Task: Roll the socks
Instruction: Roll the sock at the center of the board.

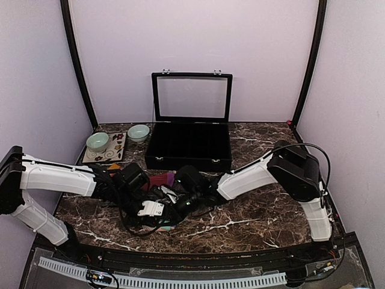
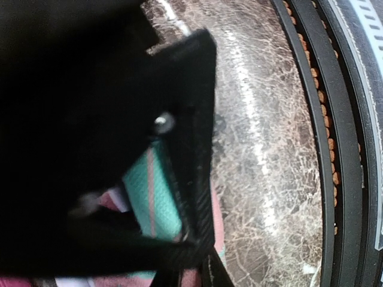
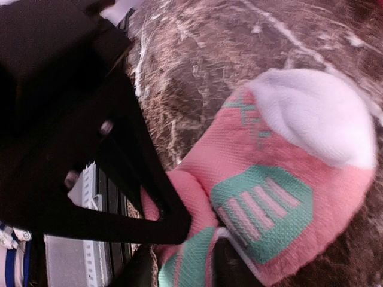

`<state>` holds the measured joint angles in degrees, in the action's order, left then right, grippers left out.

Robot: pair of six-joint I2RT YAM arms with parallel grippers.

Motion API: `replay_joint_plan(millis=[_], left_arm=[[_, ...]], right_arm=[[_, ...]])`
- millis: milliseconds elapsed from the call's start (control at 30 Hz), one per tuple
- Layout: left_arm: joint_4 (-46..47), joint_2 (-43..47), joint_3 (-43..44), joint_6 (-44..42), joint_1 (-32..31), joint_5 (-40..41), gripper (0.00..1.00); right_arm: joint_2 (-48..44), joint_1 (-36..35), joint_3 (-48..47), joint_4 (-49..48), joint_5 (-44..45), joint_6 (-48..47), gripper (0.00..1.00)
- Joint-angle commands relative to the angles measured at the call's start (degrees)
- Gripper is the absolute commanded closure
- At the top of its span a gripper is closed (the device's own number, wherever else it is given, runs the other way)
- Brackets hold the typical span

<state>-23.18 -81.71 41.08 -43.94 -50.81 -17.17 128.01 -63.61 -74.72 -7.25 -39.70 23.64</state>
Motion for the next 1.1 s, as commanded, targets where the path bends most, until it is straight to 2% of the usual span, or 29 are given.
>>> replay_joint_plan(millis=[0,33,67,233,433,567,800,933,1067], left_arm=[[3.8,-4.5,-3.8,-1.8,-0.3,5.4,0.93],[3.8,-4.8,-4.1,-2.2,-0.3,5.6,0.93],[3.8,-5.2,-4.3,-2.6,-0.3,6.0,0.93],[3.9,-7.3,-4.7,-3.4,-0.3,6.6,0.92],[3.3,-9.0,-3.9,-4.2,-0.3,6.8,0.92],[3.0,-10.5,-2.4,-4.3,-0.3,6.6,0.91],[4.2,-13.7,-0.2,-6.1,-0.3,7.0,0.91],[3.8,-16.6,2.8,-6.7,-0.3,7.0,0.91],[3.3,-20.3,6.1,-7.1,-0.3,6.3,0.91]], right_arm=[[10.6,-0.8,12.8,35.5,16.7,2.9,0.16],[9.9,-0.5,13.4,34.8,17.4,3.5,0.03],[9.2,-0.2,14.0,34.0,18.0,4.0,0.01],[5.2,0.5,18.3,30.3,23.3,7.6,0.01],[0.2,1.6,22.4,30.1,36.6,14.1,0.01],[-2.3,1.6,23.6,29.1,41.5,15.6,0.01],[-11.4,1.7,31.0,14.9,36.4,15.1,0.01],[-17.0,1.7,38.9,4.6,33.6,18.6,0.01],[-16.3,1.5,42.5,-1.3,31.3,20.6,0.01]])
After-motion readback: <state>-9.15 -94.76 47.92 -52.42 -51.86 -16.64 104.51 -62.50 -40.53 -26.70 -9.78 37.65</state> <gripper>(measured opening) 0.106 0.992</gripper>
